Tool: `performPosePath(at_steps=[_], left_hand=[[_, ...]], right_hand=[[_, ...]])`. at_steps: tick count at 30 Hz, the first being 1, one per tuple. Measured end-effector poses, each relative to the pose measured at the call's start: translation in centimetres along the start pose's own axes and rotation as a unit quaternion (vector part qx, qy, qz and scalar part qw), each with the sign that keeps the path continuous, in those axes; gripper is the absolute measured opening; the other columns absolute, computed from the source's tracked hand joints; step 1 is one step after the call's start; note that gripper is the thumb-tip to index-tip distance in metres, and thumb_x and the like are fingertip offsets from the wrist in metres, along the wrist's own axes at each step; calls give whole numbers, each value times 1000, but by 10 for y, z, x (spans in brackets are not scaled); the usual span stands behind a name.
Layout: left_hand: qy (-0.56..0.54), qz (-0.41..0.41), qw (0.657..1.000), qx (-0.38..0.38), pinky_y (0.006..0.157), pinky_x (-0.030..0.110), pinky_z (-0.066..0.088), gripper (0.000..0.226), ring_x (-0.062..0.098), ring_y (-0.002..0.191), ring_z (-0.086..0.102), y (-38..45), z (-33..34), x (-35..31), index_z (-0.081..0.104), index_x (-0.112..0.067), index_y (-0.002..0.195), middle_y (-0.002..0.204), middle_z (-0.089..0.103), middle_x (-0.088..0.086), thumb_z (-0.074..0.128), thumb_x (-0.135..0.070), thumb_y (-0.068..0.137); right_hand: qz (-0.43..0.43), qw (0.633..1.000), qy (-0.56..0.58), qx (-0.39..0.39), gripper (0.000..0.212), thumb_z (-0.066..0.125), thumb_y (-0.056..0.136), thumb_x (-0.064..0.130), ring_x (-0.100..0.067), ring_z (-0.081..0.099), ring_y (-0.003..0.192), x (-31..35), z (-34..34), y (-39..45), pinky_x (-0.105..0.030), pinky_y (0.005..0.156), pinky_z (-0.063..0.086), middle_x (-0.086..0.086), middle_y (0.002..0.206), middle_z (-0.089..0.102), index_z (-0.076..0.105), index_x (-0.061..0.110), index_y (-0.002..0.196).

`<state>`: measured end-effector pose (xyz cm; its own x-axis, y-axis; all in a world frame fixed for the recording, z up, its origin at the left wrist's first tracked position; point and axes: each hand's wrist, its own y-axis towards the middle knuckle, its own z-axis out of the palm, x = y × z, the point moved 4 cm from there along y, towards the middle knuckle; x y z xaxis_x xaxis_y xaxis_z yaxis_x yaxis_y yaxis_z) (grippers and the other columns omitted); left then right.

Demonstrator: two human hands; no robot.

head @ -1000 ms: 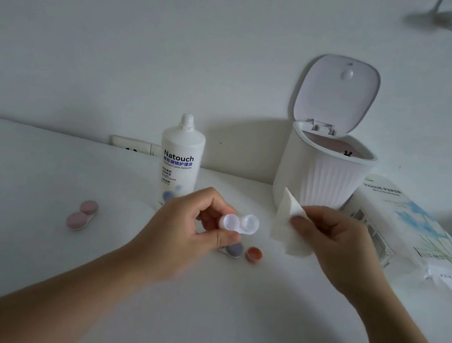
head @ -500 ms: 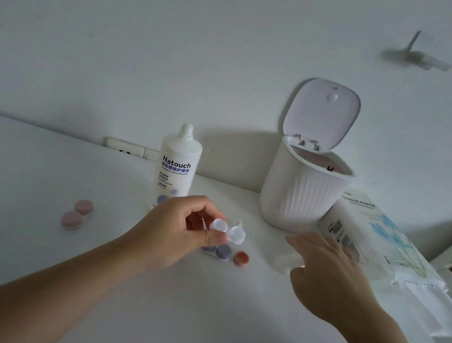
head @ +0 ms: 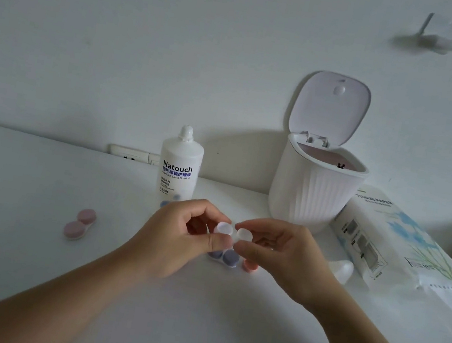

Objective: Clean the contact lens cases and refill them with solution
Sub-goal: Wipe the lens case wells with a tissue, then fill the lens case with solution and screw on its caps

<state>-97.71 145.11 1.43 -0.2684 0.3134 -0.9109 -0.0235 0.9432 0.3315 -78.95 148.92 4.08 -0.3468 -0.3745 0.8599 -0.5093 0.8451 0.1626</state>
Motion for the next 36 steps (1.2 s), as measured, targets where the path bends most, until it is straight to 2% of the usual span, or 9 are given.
performPosePath(at_steps=[4,7,10,13,17,21,25,33,36], left_hand=[[139,155,977,-33,57,18,48,21,14,73,59,-2,-9,-12,72,-31,92,88,63,-12,77,-46,78],[182,242,941,-148,67,21,47,19,16,73,56,-3,-26,-20,71,-20,94,92,61,-9,74,-36,83],[191,233,910,-283,78,15,43,21,12,83,57,-1,-43,-17,66,-20,104,101,57,-13,68,-31,85],[130,130,922,-340,89,25,47,39,9,103,57,5,-57,-4,57,-34,118,117,52,-25,64,-43,81],[55,-4,955,-291,104,44,48,63,1,118,56,12,-60,17,49,-45,131,129,56,-27,62,-54,69],[58,-65,968,-234,101,38,50,73,-7,113,59,20,-57,21,51,-48,127,118,63,-32,72,-57,59],[81,-130,972,-177,91,33,54,69,-1,108,65,24,-65,28,54,-49,119,108,69,-28,76,-53,54],[83,-95,984,-128,84,33,56,53,2,96,71,30,-64,36,59,-52,105,104,74,-21,82,-50,57],[78,-69,985,-140,78,29,55,54,2,93,72,27,-62,35,63,-43,107,104,75,-19,81,-51,58]], right_hand=[[23,997,80,-5,12,79,84,10,-22,64,62,-13,1,2,-36,70,58,-12,79,76,79,12,95],[27,993,117,-6,10,80,82,8,-21,62,61,-20,2,3,-33,68,54,-8,68,72,79,13,90],[15,996,91,2,13,81,81,15,-11,62,61,-21,4,3,-23,64,51,0,67,73,79,25,89],[6,999,47,-2,16,83,77,19,-1,61,62,-22,9,5,-16,62,47,7,69,74,78,31,87],[16,999,38,3,18,85,77,16,-2,62,58,-19,10,6,-15,60,48,7,69,74,79,30,85],[-10,998,-29,47,15,82,81,28,-10,71,62,0,-1,15,-22,65,60,6,76,77,75,30,94],[-40,997,-56,23,17,84,78,29,-3,71,71,5,-14,30,-15,71,55,9,81,76,77,32,93],[8,997,63,-50,11,83,79,19,-17,66,69,-30,-17,28,-31,72,57,-7,80,76,80,23,88],[2,996,61,-58,10,83,78,24,-16,66,68,-32,-15,26,-25,69,55,-5,82,76,80,27,87]])
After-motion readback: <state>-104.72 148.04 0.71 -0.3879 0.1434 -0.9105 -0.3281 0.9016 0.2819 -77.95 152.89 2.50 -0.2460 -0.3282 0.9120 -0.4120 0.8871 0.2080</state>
